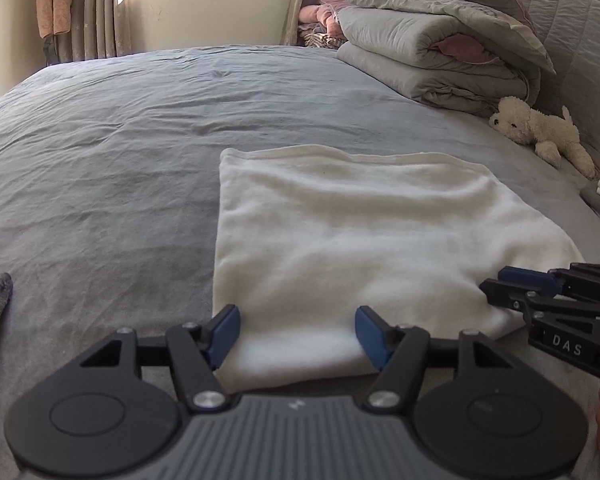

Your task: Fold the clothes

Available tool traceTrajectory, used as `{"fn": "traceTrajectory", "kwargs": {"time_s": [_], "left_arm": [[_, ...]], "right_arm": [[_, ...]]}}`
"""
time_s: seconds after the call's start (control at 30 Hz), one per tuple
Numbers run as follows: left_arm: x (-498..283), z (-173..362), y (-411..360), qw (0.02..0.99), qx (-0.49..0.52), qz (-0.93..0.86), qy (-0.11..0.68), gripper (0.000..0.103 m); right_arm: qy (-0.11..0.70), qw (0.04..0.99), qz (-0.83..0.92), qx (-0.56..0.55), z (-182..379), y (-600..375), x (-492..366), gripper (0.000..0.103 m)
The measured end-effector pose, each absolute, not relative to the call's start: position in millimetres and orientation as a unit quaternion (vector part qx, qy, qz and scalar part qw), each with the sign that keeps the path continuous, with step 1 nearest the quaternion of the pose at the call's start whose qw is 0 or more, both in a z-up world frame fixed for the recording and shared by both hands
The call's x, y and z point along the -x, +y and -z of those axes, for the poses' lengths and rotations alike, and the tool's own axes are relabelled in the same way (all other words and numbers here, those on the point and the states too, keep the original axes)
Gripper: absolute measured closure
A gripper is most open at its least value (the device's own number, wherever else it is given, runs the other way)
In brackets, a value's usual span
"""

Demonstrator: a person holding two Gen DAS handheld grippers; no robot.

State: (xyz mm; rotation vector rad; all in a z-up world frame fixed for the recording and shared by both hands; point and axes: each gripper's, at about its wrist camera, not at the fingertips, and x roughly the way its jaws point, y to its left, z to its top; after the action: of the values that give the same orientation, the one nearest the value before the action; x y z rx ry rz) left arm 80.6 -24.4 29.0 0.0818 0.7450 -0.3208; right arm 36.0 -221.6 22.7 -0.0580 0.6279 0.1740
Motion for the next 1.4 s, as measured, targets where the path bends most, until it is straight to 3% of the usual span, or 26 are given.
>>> {"fn": "traceTrajectory", "kwargs": {"time_s": [0.33, 0.5, 0.57, 0.63, 0.77, 0.87, 1.1, 1.2, 1.4], "left_arm": [[-86, -30, -9, 0.91, 0.007, 0.154, 0.385, 0.038], [-86, -34, -3, 0.91, 0.017, 0.147, 0.387, 0.043], [-83, -37, -3, 0.92, -0.012, 0.107, 0.378, 0.036], [-83, -38, 2, 0.925, -0.03, 0.084, 0.369, 0.036], [-96, -27, 18, 0.908, 0.033, 0.079, 0.411, 0.035], [-95, -29, 12, 0.908, 0.008, 0.063, 0.413, 0.033], [-82, -45, 7, 0.932, -0.015, 0.02, 0.361, 0.036], [-66, -55, -9, 0.943, -0.012, 0.086, 0.321, 0.035], [-67, -25, -41, 0.925, -0.04, 0.133, 0.352, 0.035]], "right_arm": [[0.299, 0.948, -0.067, 0.082, -22, -206, -35, 0.074], [0.3, 0.948, -0.065, 0.084, -22, -205, -35, 0.074], [0.3, 0.948, -0.064, 0.085, -22, -204, -35, 0.074], [0.299, 0.948, -0.062, 0.088, -22, -203, -35, 0.074], [0.298, 0.948, -0.06, 0.091, -20, -202, -34, 0.074], [0.297, 0.948, -0.06, 0.092, -20, -202, -34, 0.074], [0.296, 0.949, -0.056, 0.094, -19, -200, -34, 0.073], [0.295, 0.949, -0.055, 0.093, -19, -199, -33, 0.073], [0.292, 0.95, -0.052, 0.099, -17, -197, -31, 0.072]]}}
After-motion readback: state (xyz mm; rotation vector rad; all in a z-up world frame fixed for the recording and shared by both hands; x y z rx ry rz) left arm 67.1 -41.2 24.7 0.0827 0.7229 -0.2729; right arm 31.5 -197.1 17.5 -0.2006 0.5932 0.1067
